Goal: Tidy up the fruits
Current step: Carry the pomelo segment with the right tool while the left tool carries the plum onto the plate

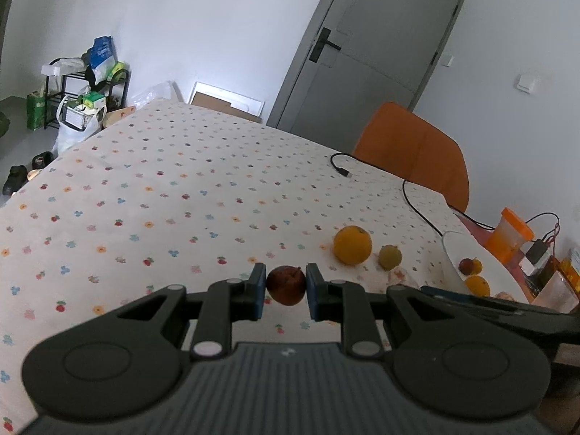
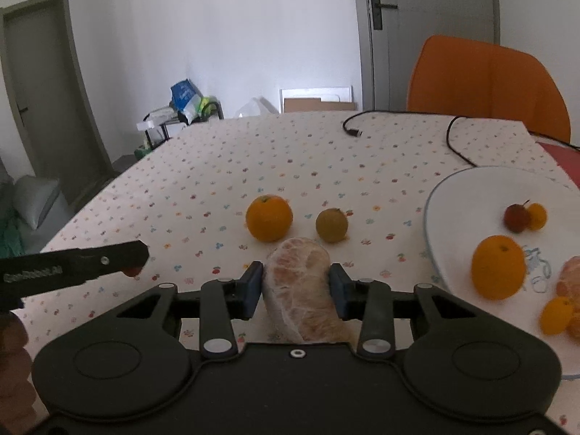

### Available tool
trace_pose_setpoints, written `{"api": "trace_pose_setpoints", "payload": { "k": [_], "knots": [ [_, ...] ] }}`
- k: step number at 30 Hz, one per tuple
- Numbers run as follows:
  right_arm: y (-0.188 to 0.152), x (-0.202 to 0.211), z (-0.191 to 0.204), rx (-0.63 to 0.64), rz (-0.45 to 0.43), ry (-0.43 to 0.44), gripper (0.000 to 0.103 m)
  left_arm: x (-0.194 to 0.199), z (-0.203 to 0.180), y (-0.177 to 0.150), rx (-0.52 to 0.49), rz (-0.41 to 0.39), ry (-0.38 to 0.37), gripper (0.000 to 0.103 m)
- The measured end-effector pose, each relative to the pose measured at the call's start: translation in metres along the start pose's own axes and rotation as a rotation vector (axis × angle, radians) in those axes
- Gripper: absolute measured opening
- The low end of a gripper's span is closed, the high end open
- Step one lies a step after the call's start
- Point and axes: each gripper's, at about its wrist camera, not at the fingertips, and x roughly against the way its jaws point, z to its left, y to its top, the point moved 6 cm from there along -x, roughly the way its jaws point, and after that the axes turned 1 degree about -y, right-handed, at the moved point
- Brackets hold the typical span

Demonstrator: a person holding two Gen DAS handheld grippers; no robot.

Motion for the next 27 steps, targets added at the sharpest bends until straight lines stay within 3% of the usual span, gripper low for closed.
{"api": "trace_pose_setpoints", "payload": {
  "k": [14,27],
  "knots": [
    [0.022,0.046,-0.031,-0.045,-0.12,-0.019,0.037,-0.003,-0.055,0.005,-0.098,-0.008,-0.058,0.021],
    [0.021,0.071,-0.081,-0.121,-0.184,-0.064,0.037,-0.009,-0.11,0.005,-0.206,-0.016,-0.105,0.021]
  ]
}}
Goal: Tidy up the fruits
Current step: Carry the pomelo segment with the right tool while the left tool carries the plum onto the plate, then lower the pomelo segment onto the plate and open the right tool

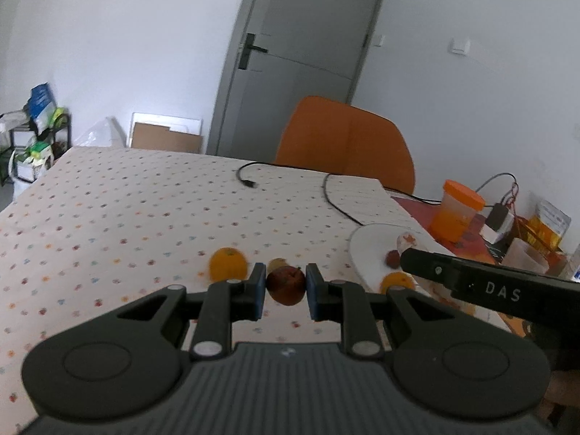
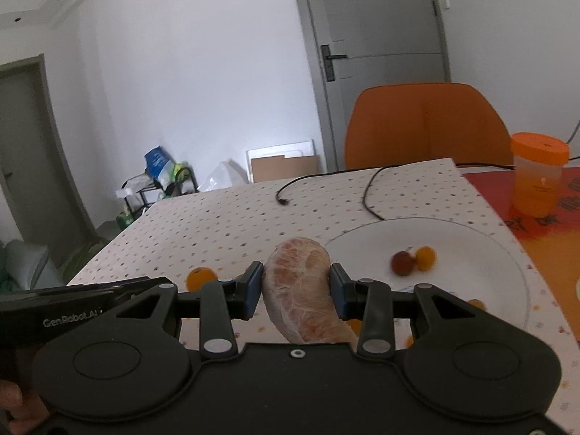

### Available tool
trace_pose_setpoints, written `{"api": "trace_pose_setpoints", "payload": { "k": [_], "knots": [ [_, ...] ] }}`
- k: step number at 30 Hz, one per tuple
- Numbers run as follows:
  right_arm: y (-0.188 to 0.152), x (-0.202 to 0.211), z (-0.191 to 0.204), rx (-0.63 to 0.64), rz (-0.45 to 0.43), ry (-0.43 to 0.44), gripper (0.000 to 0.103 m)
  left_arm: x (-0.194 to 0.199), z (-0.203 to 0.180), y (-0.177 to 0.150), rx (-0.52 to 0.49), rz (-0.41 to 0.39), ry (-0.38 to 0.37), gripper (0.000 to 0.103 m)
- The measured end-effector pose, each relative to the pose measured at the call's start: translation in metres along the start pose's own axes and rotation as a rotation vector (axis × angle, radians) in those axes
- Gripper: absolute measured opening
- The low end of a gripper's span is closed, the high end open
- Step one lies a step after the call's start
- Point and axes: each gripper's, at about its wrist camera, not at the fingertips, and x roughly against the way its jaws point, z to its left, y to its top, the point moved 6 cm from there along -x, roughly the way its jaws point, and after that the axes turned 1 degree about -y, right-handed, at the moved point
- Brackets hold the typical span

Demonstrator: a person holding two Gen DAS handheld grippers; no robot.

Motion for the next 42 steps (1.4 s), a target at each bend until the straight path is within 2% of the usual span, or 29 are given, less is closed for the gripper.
{"api": "trace_pose_setpoints", "payload": {
  "k": [14,22,35,42],
  "knots": [
    [0.004,0.02,-0.07,-0.077,-0.056,-0.106,0.038,-0.033,-0.052,-0.001,-0.081,0.036,-0.066,0.021],
    [-0.001,0.018,-0.101,-0.106,-0.058,-0.147,0.038,-0.052,-0.075,-0.002,-0.124,0.057,-0.092,0.021],
    [-0.005,0.016,-0.125,-0.14,-0.059,-0.159,0.038,-0.076,-0.106,-0.008,-0.156,0.095,-0.12,0.022],
    [-0.003,0.011,-0.123,-0.133,-0.061,-0.147,0.038,-0.077,-0.105,-0.004,-0.16,0.085,-0.1,0.025]
  ]
}}
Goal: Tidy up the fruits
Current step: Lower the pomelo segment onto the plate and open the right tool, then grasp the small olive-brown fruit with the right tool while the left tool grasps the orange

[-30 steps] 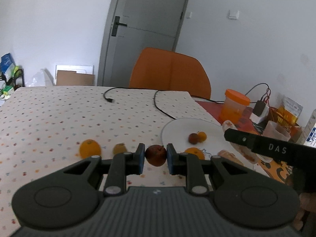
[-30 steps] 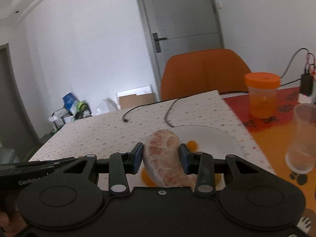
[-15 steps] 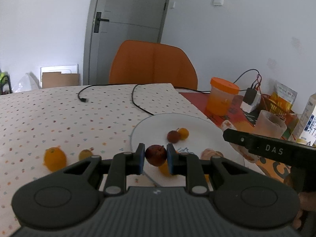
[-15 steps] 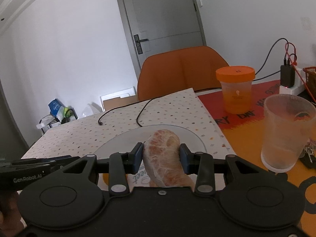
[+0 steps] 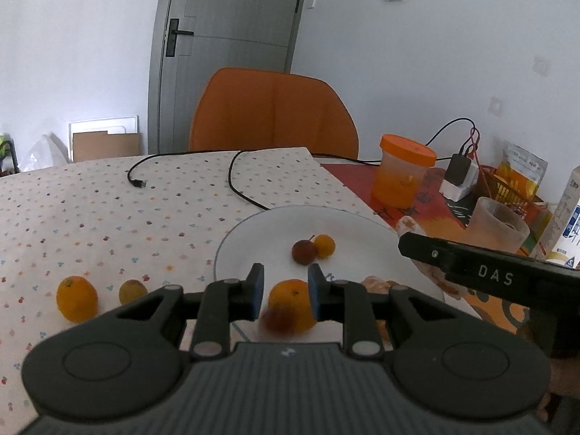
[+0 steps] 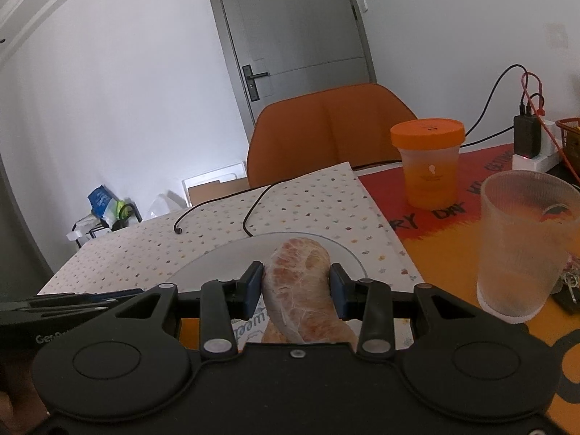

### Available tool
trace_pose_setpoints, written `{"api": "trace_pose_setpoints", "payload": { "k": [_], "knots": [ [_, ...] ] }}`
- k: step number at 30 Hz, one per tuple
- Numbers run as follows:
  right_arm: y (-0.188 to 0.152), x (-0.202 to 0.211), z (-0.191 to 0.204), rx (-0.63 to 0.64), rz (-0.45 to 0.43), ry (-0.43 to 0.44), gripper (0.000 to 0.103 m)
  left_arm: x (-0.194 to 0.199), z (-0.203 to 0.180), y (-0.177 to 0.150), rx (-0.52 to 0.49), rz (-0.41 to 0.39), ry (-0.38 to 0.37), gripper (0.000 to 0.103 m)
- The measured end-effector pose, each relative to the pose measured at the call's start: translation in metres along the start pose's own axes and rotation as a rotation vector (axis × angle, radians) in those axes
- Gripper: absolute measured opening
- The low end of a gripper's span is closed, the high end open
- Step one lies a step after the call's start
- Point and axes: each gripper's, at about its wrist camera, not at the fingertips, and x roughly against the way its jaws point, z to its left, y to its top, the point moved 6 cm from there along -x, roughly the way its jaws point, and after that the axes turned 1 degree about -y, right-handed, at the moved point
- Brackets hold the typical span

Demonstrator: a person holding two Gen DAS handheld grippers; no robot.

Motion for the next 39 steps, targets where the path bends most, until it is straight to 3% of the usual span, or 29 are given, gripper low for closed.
{"api": "trace_pose_setpoints", "payload": {
  "k": [8,11,13,14,15,22,39],
  "knots": [
    [0.007,-0.007,0.01,0.006,-0.011,0.007,0.038,0.005,0.015,0.001,0.016,-0.002,0.022,0.026],
    [0.012,-0.008,0.016,0.011,-0.025,0.021,0.039,0.008,0.027,0.0,0.041,-0.003,0.043,0.031],
    [0.016,-0.007,0.019,-0.001,-0.045,0.035,0.049,0.012,0.036,-0.001,0.06,-0.005,0.06,0.035],
    [0.017,-0.006,0.02,-0.004,-0.054,0.033,0.06,0.014,0.041,-0.001,0.069,-0.005,0.069,0.037],
    [0.019,-0.005,0.021,-0.003,-0.065,0.028,0.066,0.015,0.045,-0.001,0.076,-0.006,0.077,0.042],
    [0.013,0.0,0.031,0.002,-0.042,0.04,0.07,0.031,0.074,-0.003,0.123,-0.034,0.156,0.081],
    [-0.008,0.005,0.08,0.047,0.016,0.097,0.089,0.061,0.124,-0.018,0.181,-0.034,0.235,0.093]
  ]
}}
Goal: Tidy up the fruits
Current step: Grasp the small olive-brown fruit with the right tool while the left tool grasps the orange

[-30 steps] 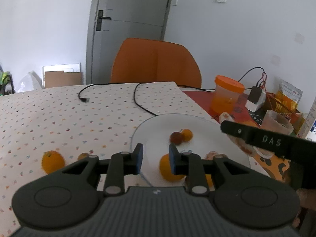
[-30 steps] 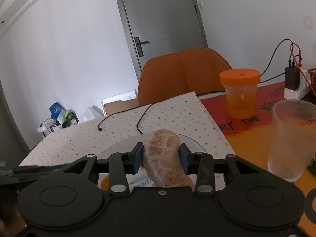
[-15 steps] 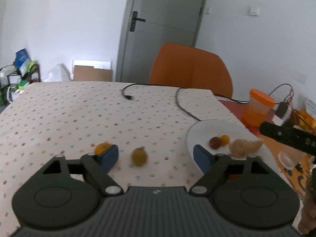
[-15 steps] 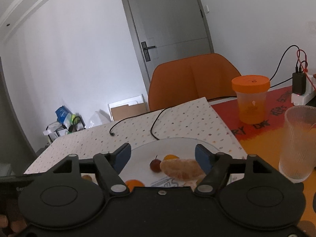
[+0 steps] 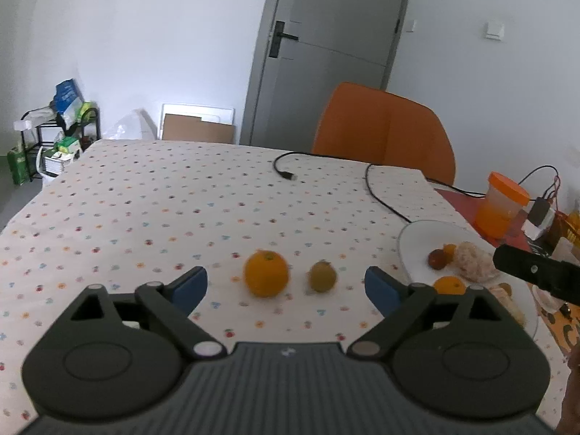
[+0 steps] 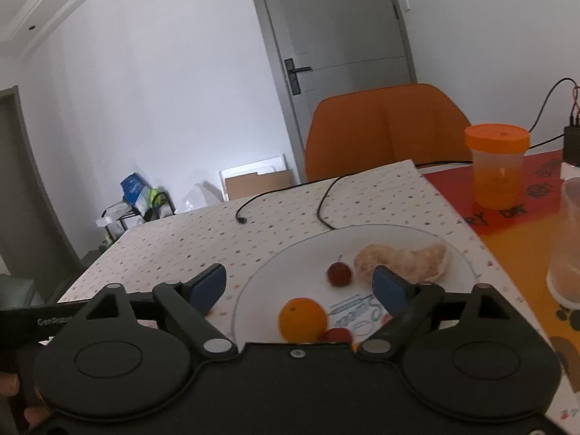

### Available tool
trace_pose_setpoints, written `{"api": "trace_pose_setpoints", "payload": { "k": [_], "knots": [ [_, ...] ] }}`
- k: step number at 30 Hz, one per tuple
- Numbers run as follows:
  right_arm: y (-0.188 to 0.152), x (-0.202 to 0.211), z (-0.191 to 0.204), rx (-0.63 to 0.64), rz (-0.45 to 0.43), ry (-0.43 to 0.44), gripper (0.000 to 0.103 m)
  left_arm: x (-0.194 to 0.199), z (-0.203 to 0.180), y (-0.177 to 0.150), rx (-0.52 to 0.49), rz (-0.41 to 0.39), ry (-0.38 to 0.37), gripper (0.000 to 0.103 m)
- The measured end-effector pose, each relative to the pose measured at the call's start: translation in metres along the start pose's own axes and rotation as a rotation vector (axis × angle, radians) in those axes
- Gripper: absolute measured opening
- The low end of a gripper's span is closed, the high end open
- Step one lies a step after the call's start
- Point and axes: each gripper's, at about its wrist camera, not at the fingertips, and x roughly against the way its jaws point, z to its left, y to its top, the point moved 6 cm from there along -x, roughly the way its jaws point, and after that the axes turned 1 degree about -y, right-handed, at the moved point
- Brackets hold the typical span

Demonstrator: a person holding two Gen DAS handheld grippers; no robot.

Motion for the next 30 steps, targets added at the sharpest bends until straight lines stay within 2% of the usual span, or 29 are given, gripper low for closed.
{"api": "trace_pose_setpoints", "payload": {
  "k": [17,19,21,28,30],
  "knots": [
    [-0.01,-0.016,0.06,0.117,0.08,0.125,0.088,0.012,0.045,0.002,0.031,-0.003,0.062,0.093],
    [-0.012,-0.019,0.065,0.128,0.096,0.136,0.083,0.012,0.047,0.002,0.015,0.001,0.078,0.093],
    [-0.014,-0.022,0.071,0.143,0.117,0.151,0.074,0.011,0.05,0.001,0.01,0.005,0.075,0.093],
    [-0.018,-0.034,0.088,0.18,0.15,0.175,0.066,0.009,0.056,0.002,-0.002,0.007,0.052,0.093],
    [-0.018,-0.039,0.089,0.184,0.162,0.18,0.06,0.007,0.056,0.002,-0.002,0.01,0.038,0.091]
  ]
}}
